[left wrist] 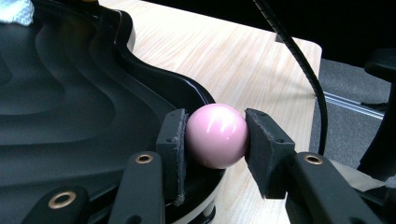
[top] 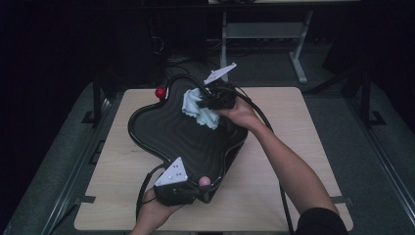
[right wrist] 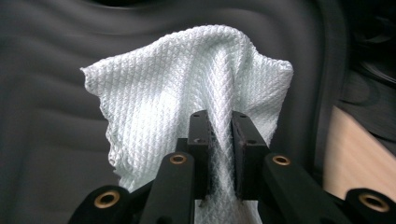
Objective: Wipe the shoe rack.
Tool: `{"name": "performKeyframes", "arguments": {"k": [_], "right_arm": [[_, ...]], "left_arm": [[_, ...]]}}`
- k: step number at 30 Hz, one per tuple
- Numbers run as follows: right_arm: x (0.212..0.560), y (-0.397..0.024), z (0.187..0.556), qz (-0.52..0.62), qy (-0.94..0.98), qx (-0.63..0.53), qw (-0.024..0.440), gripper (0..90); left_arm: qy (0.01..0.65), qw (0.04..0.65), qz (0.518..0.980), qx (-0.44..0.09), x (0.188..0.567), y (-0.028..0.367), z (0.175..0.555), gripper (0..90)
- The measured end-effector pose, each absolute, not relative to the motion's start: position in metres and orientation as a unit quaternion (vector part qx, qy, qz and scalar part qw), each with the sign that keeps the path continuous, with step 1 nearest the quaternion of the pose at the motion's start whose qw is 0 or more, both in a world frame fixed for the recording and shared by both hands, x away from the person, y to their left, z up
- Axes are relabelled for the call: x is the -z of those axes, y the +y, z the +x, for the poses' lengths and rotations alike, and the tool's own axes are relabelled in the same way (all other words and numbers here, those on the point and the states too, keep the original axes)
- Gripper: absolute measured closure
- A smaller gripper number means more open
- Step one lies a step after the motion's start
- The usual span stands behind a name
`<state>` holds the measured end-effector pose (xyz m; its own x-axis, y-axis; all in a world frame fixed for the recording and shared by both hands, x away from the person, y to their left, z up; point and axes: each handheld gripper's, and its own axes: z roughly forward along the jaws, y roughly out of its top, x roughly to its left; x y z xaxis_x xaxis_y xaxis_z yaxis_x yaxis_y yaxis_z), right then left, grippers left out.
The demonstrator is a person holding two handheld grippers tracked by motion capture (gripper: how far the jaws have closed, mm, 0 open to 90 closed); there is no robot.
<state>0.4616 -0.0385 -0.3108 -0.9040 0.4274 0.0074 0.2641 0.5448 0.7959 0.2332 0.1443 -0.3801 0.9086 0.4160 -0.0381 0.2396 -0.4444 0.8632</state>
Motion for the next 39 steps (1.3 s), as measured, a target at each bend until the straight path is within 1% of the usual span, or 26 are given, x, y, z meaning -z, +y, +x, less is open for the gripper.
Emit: {"name": "performKeyframes", "arguments": {"k": [3,8,12,14,19,22,23,29,30,32,34,35,38,39], "right_arm": [[0.309,-0.031,0.456,0.179,0.879,-0.431,0.103,79.6],[0.309,-0.041,0.477,0.225,0.867,-0.431,0.107,79.6],[0.306,-0.029,0.463,0.190,0.874,-0.438,0.093,79.5],[0.305,-0.023,0.461,0.177,0.877,-0.436,0.102,79.6],[0.302,-0.027,0.481,0.222,0.864,-0.440,0.104,79.6],[0.299,-0.014,0.470,0.186,0.871,-0.445,0.097,79.6],[0.298,-0.010,0.467,0.177,0.874,-0.441,0.104,79.6],[0.296,-0.015,0.486,0.215,0.864,-0.441,0.112,79.5],[0.295,-0.013,0.483,0.210,0.866,-0.440,0.113,79.5],[0.294,-0.006,0.476,0.184,0.871,-0.445,0.098,79.5],[0.292,0.000,0.471,0.166,0.875,-0.441,0.112,79.6],[0.292,0.000,0.474,0.171,0.874,-0.442,0.107,79.6],[0.291,-0.005,0.487,0.204,0.866,-0.439,0.122,79.6],[0.291,-0.007,0.490,0.211,0.865,-0.439,0.119,79.6]], "left_arm": [[0.194,0.489,0.846,-0.091,0.380,0.144,0.233,60.4],[0.193,0.487,0.847,-0.094,0.379,0.144,0.232,60.4],[0.192,0.487,0.847,-0.092,0.379,0.144,0.232,60.4],[0.192,0.488,0.846,-0.093,0.380,0.144,0.232,60.4],[0.193,0.487,0.847,-0.094,0.379,0.143,0.232,60.4],[0.191,0.488,0.847,-0.093,0.380,0.143,0.231,60.3],[0.191,0.488,0.847,-0.094,0.380,0.143,0.231,60.4],[0.191,0.487,0.847,-0.094,0.379,0.143,0.231,60.4],[0.190,0.487,0.847,-0.094,0.380,0.143,0.231,60.4],[0.190,0.486,0.848,-0.095,0.379,0.143,0.231,60.4],[0.190,0.487,0.847,-0.094,0.380,0.143,0.231,60.4],[0.190,0.487,0.847,-0.095,0.380,0.143,0.231,60.4],[0.190,0.486,0.848,-0.095,0.379,0.143,0.231,60.4],[0.190,0.486,0.848,-0.095,0.379,0.143,0.231,60.4]]}}
